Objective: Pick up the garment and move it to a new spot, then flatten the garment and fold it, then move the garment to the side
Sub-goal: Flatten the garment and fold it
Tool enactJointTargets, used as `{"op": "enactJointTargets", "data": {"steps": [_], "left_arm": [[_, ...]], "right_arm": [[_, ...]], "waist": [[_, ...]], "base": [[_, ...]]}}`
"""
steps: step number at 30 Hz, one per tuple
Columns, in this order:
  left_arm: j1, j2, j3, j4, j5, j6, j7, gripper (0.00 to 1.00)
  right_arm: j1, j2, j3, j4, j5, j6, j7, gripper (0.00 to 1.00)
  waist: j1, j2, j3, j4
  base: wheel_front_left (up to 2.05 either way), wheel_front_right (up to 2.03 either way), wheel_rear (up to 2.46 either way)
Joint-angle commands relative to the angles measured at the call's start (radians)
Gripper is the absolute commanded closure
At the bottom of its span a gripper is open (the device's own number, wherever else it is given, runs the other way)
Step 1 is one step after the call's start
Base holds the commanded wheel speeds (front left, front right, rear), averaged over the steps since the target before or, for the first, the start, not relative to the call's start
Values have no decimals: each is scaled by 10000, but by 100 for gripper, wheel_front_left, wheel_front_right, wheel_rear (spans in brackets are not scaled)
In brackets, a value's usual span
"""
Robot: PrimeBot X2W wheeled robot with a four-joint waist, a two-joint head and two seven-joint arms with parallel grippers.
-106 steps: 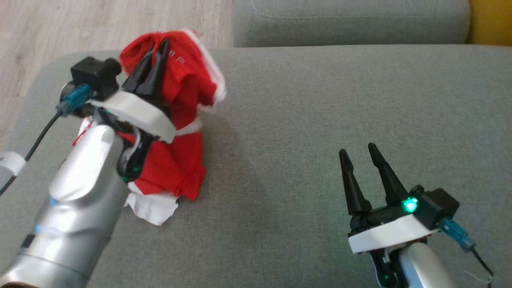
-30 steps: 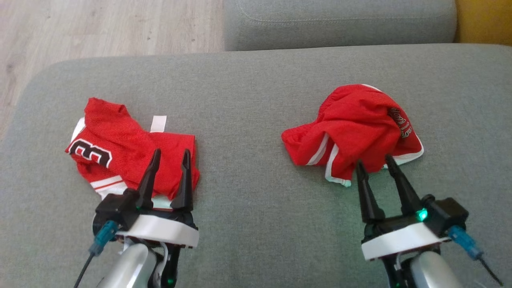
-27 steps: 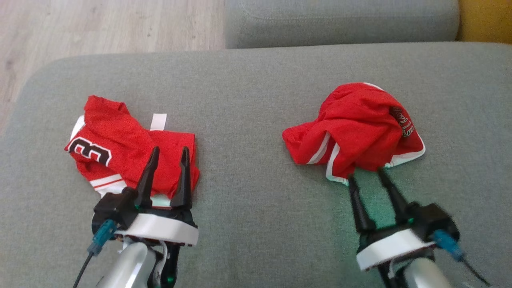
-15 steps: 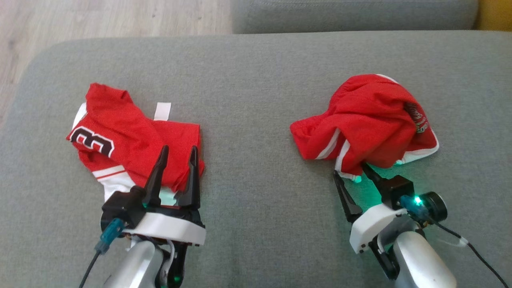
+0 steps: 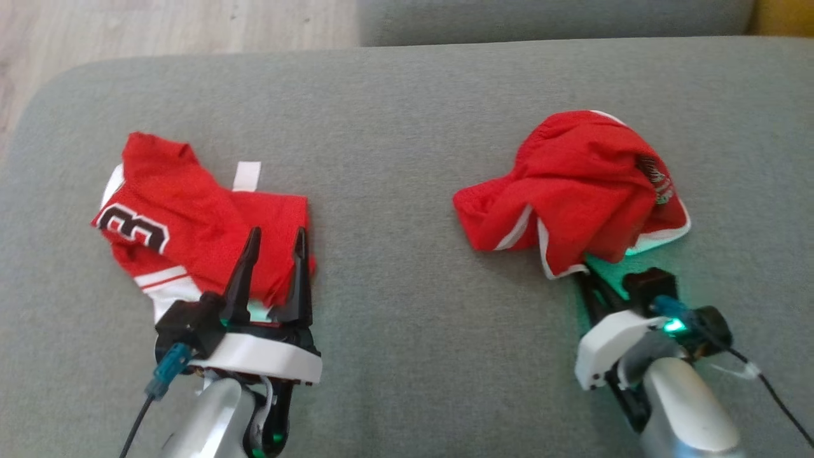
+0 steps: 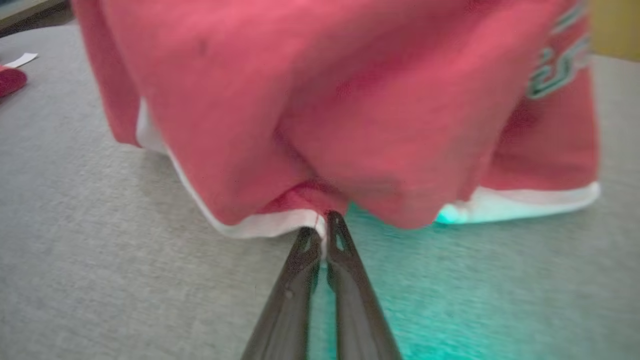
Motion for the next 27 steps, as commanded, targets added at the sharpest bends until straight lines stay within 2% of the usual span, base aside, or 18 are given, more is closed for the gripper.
{"op": "enactJointTargets", "data": {"steps": [1, 5, 6, 11, 17, 18, 19, 20, 27], "left_arm": [[-372, 25, 437, -238, 134, -84, -95, 0], [-304, -32, 543, -222, 192, -111, -95, 0], [-236, -52, 599, -209, 216, -133, -95, 0], [-149, -157, 649, -192, 289, -214, -95, 0], [-188, -294, 706, -127, 383, -314, -95, 0], [-197, -317, 711, -107, 401, -328, -95, 0], [-205, -337, 720, -88, 416, -341, -95, 0], [-213, -352, 735, -71, 429, -354, -95, 0], [-187, -419, 850, -3, 497, -440, -95, 0]], "right_arm": [[-67, -29, -86, -198, -110, -7, -182, 100], [214, -29, -1041, -412, -265, -7, -242, 100], [417, -29, -1586, -650, -472, -7, -178, 100], [934, -29, -2976, -1553, -1154, -7, 240, 100], [1271, -29, -3763, -2382, -1533, -7, 827, 100], [1305, -29, -3804, -2476, -1546, -7, 887, 92], [1330, -29, -3848, -2592, -1570, -7, 885, 28], [1347, -29, -3885, -2707, -1537, -7, 853, 0], [1397, -29, -3563, -3539, -855, -7, 251, 0]], "waist": [[-1, 0, -96, -204], [-1, 0, -246, -579], [-1, 0, -311, -784], [-1, 0, -360, -1174], [-1, 0, -324, -1385], [-1, 0, -327, -1397], [-1, 0, -326, -1409], [-1, 0, -327, -1421], [-1, 0, -419, -1473]], "base": [[0, 0, 0], [0, 0, 0], [0, 0, 0], [0, 0, 0], [0, 0, 0], [0, 0, 0], [0, 0, 0], [0, 0, 0], [0, 0, 0]]}}
